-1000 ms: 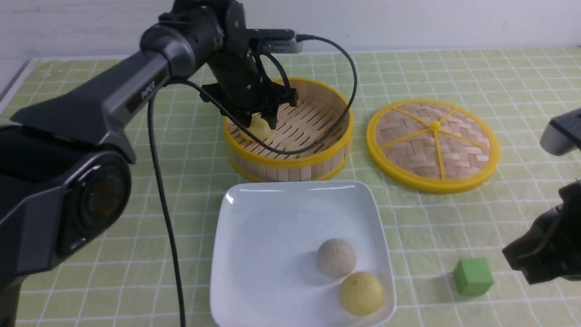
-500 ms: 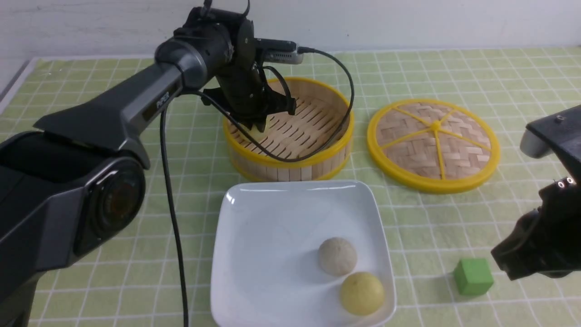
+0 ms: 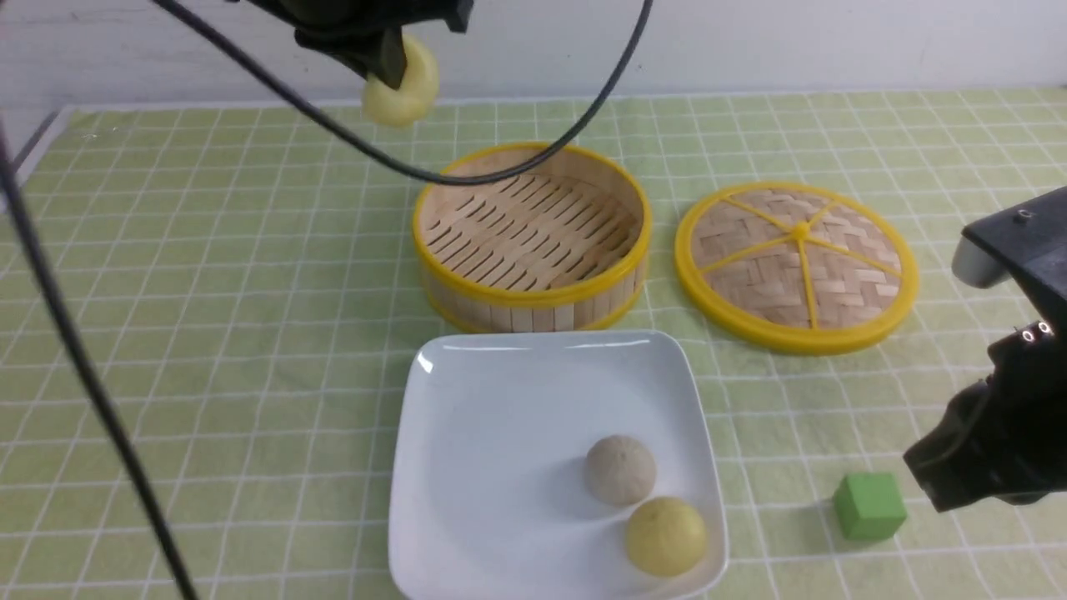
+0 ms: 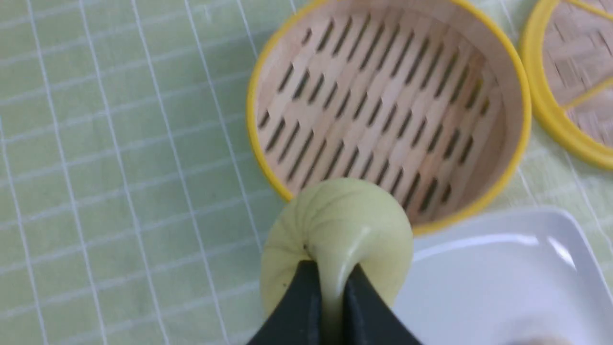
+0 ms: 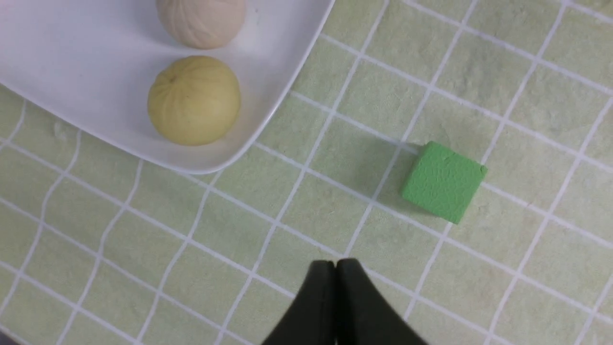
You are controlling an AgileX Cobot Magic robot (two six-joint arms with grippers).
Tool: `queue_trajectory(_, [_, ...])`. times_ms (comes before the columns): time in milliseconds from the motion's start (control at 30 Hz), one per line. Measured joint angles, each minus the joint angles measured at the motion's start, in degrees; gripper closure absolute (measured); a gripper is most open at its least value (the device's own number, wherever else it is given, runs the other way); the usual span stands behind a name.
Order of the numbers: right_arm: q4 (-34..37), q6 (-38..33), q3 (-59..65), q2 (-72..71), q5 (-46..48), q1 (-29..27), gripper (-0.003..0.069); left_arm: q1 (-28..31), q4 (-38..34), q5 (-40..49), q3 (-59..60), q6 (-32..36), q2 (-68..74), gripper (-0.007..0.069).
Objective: Put the steamed buns into the plate on the green tablecloth.
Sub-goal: 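Carry the bun from the bamboo steamer to the plate with the left gripper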
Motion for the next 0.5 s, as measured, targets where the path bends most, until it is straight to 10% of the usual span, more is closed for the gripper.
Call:
queue_trajectory(233, [-1.1,-0.8,0.0,0.0,-0.2,0.0,0.0641,-5.0,-12.7,-9.6,31.1,2.0,-3.9,0.0603])
queue_trajectory(500, [-5.4,-2.8,0.0,-1.3,0.5,-0.5,0.0639,-10.3,-15.7,-28.0,41.0,-0.4,-0.3,0.0538])
